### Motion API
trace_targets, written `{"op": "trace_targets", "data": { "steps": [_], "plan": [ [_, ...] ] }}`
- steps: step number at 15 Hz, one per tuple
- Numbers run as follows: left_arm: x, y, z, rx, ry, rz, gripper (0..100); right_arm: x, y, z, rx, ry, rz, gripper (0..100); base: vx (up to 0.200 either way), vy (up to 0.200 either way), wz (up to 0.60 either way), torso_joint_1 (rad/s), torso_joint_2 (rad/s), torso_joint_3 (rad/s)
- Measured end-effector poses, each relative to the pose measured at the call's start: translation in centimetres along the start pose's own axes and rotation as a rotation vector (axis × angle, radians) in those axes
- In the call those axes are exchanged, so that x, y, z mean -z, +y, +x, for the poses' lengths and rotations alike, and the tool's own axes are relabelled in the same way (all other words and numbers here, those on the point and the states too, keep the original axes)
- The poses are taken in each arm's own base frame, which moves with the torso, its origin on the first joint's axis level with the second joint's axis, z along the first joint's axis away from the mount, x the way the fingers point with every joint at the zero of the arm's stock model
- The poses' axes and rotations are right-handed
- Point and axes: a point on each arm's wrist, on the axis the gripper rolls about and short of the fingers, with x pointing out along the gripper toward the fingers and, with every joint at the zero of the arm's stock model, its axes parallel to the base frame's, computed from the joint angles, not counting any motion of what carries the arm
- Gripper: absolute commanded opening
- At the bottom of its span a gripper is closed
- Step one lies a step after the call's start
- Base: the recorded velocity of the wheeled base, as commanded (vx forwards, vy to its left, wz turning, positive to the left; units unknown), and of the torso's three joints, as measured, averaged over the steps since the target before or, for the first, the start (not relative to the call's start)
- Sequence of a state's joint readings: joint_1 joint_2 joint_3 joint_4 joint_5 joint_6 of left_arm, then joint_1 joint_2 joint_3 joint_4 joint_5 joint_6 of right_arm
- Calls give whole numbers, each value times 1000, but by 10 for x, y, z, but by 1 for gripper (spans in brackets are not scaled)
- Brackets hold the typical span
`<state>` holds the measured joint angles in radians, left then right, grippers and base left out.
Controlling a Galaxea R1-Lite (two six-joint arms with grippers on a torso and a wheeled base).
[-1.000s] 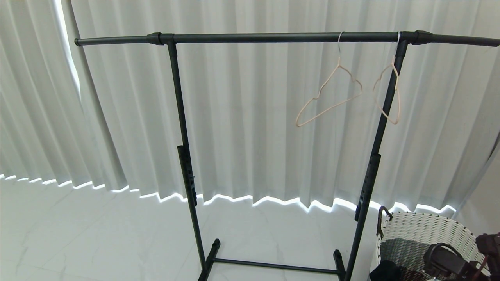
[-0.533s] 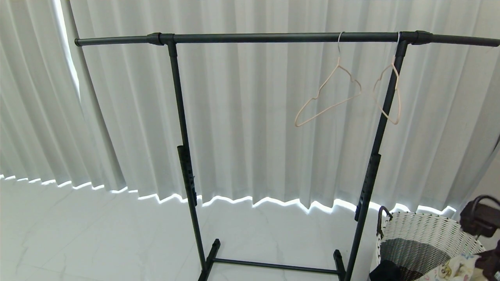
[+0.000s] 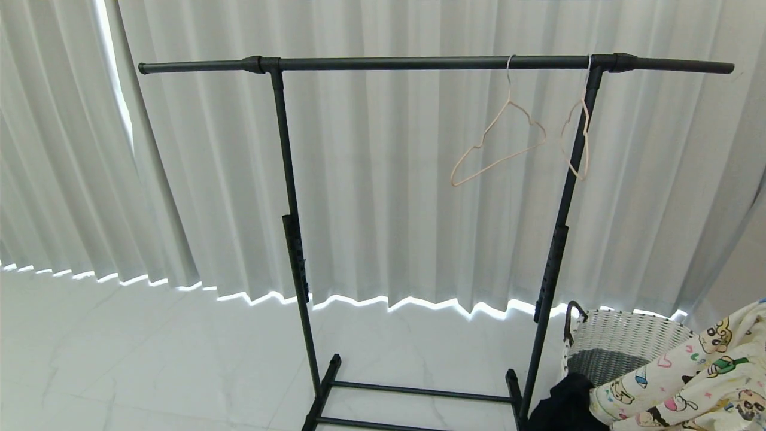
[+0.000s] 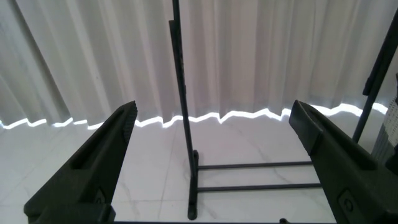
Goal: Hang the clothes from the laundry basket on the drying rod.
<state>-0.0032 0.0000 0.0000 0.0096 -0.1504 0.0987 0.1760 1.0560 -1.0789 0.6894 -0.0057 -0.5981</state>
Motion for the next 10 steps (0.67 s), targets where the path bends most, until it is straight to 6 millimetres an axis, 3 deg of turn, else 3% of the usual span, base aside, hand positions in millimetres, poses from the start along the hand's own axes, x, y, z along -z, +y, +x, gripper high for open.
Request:
{"op": "trace_targets", "data": {
  "steps": [2, 6, 10],
  "plan": [
    [0, 0, 0, 0, 0, 1, 100, -7, -1, -2, -9, -24, -22, 0, -200, 0, 0, 2, 2, 2],
    [0, 0, 0, 0, -1, 4, 100, -28, -1, 2, -60, -80, -64, 0, 0, 0, 0, 0, 0, 0],
    [0, 0, 0, 0, 0, 2, 100, -69, 9, 10, -193, -166, 15, 0, 0, 0, 0, 0, 0, 0]
  ]
}}
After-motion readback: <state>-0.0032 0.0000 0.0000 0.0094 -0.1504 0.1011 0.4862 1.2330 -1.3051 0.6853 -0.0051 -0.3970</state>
